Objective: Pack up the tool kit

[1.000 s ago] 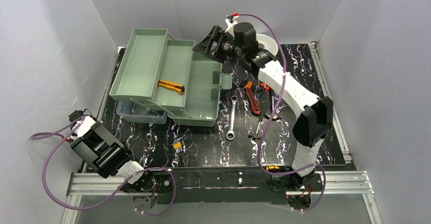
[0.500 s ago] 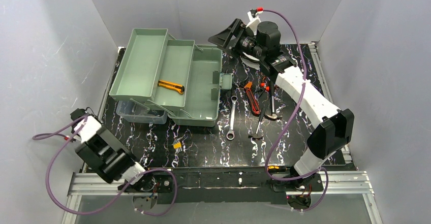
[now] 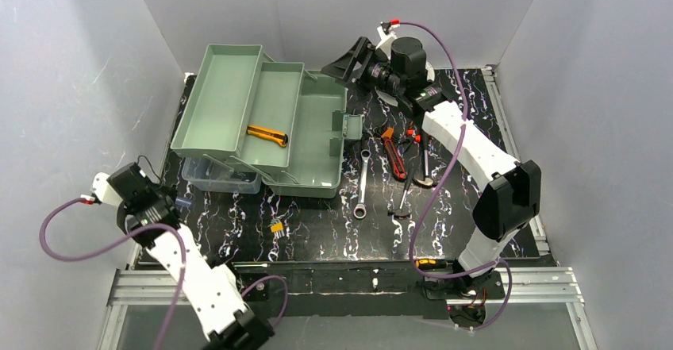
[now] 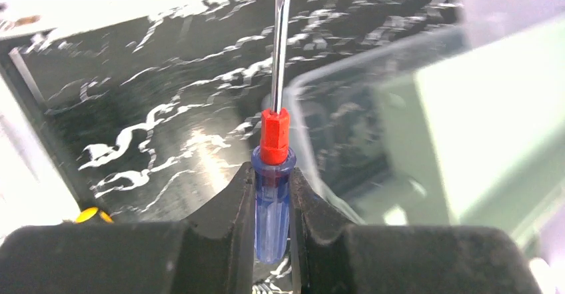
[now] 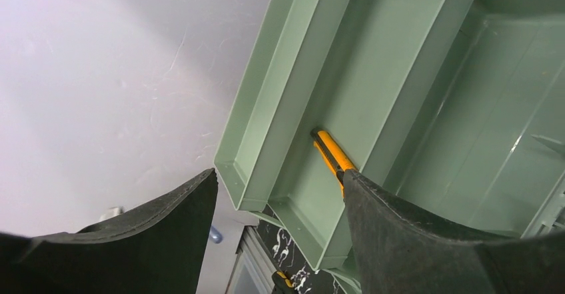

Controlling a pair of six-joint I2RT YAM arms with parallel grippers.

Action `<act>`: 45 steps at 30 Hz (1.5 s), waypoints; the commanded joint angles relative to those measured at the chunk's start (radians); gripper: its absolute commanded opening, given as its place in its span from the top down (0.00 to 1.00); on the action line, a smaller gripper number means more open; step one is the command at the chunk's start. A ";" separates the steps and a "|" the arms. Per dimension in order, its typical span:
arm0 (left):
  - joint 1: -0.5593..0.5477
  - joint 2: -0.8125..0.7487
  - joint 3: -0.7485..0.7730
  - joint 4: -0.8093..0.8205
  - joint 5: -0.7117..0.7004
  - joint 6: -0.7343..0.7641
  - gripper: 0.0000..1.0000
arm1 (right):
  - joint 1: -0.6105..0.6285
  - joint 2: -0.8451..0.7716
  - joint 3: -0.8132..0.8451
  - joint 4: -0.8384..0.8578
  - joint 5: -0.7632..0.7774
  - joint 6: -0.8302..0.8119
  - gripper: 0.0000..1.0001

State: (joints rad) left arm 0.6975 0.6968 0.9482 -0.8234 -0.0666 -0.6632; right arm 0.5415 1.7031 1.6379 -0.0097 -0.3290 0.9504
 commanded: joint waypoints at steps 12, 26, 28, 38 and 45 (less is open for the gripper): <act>-0.174 0.184 0.457 -0.008 0.472 0.137 1.00 | -0.008 -0.054 -0.037 -0.060 0.073 -0.135 0.24; -0.922 0.647 0.717 0.044 0.031 0.220 1.00 | -0.030 -0.358 -0.416 -0.107 0.231 -0.275 0.23; -0.959 0.711 0.756 0.055 -0.002 0.248 1.00 | -0.033 -0.400 -0.469 -0.119 0.254 -0.303 0.23; -0.977 0.988 0.823 0.181 -0.099 0.438 1.00 | -0.035 -0.613 -0.746 -0.192 0.364 -0.372 0.22; -0.977 1.168 0.890 0.187 -0.067 0.466 0.99 | -0.035 -0.651 -0.889 -0.230 0.361 -0.323 0.22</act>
State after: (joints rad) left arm -0.2771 1.8328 1.7802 -0.6479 -0.1249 -0.2340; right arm 0.5102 1.0660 0.8013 -0.2218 0.0048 0.6067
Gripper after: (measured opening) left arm 0.146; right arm 0.776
